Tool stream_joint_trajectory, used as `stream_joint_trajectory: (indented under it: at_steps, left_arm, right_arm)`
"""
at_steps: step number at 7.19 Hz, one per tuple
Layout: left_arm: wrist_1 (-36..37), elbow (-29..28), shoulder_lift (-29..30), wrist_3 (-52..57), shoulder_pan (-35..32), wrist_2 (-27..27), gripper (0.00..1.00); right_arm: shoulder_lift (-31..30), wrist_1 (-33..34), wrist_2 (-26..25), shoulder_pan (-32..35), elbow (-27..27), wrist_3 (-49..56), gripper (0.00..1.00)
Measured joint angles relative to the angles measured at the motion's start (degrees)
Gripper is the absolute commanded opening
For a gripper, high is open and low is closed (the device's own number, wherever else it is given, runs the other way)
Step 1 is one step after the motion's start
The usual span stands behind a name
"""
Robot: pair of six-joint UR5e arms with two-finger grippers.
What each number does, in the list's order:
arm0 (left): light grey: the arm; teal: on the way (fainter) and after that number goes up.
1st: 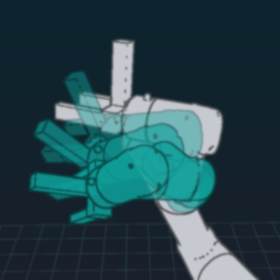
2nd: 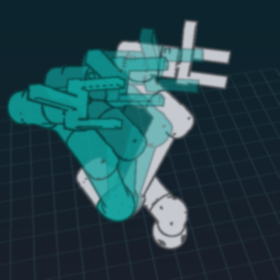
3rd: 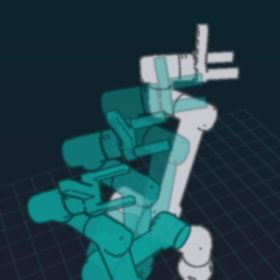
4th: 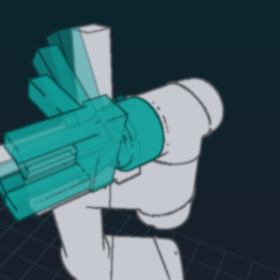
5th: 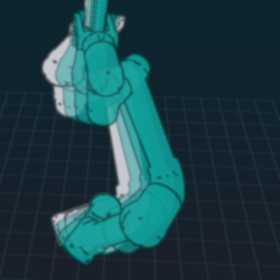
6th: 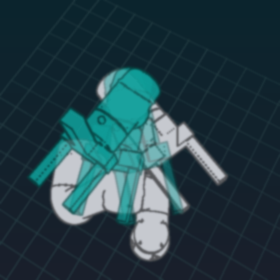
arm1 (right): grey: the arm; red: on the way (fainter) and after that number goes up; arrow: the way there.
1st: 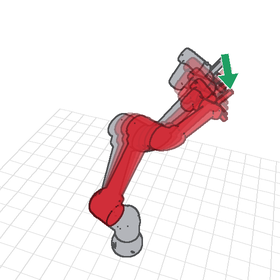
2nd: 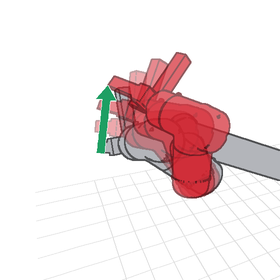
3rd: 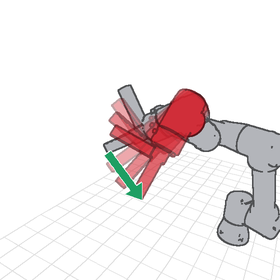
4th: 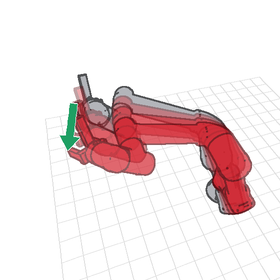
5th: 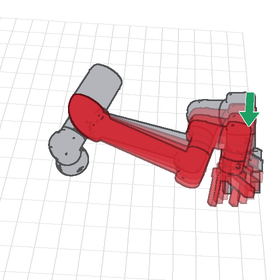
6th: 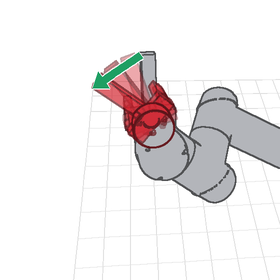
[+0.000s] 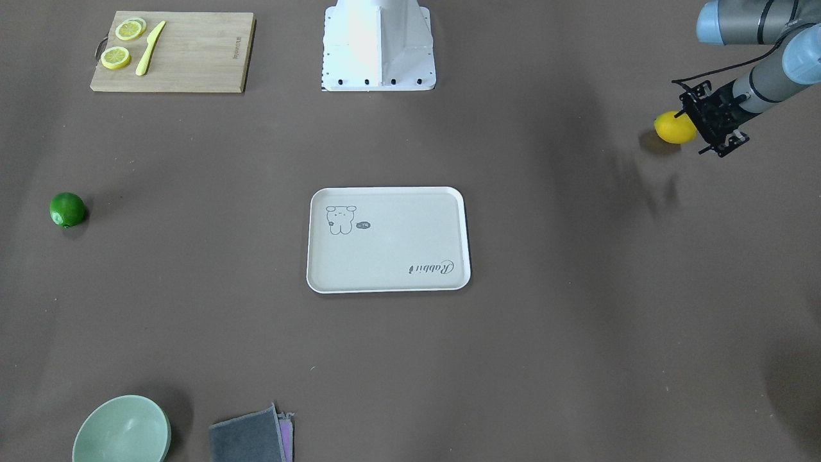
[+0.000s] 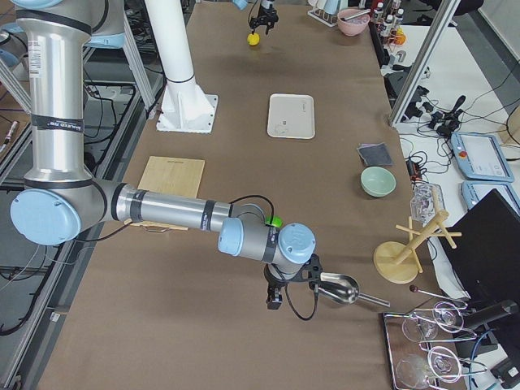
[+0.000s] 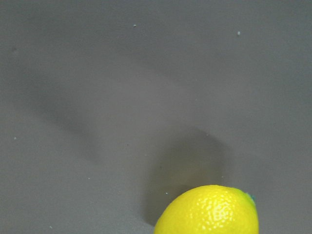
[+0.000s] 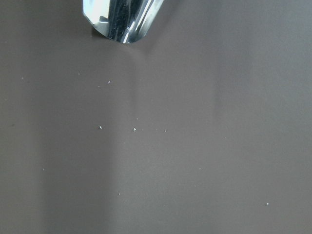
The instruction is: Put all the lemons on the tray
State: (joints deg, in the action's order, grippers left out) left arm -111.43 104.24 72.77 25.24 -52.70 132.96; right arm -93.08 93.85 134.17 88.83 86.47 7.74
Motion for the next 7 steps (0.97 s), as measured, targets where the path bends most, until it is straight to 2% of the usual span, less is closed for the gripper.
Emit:
stream_joint_trajectory:
  at_steps: [3, 4, 5, 6, 7]
  left_arm:
    - [-0.2, -0.2, 0.0, -0.1, 2.1, 0.2, 0.97]
    - [-0.2, -0.4, 0.0, -0.1, 2.4, 0.2, 0.91]
    - [-0.3, -0.9, -0.1, 0.0, 2.7, 0.3, 0.77]
    - [-0.3, -1.5, 0.0, 0.0, 3.0, 0.3, 0.49]
    - [-0.4, -1.9, 0.0, -0.1, 3.2, 0.4, 0.27]
  right_arm:
    - [0.0, -0.1, 0.0, -0.1, -0.4, 0.0, 1.0]
    - [0.0, -0.1, 0.0, -0.1, -0.4, 0.0, 1.0]
    - [0.0, 0.0, 0.0, -0.1, -0.4, 0.0, 1.0]
    - [0.0, 0.0, 0.0, -0.1, -0.4, 0.0, 1.0]
    - [0.0, 0.0, 0.0, -0.1, -0.4, 0.0, 1.0]
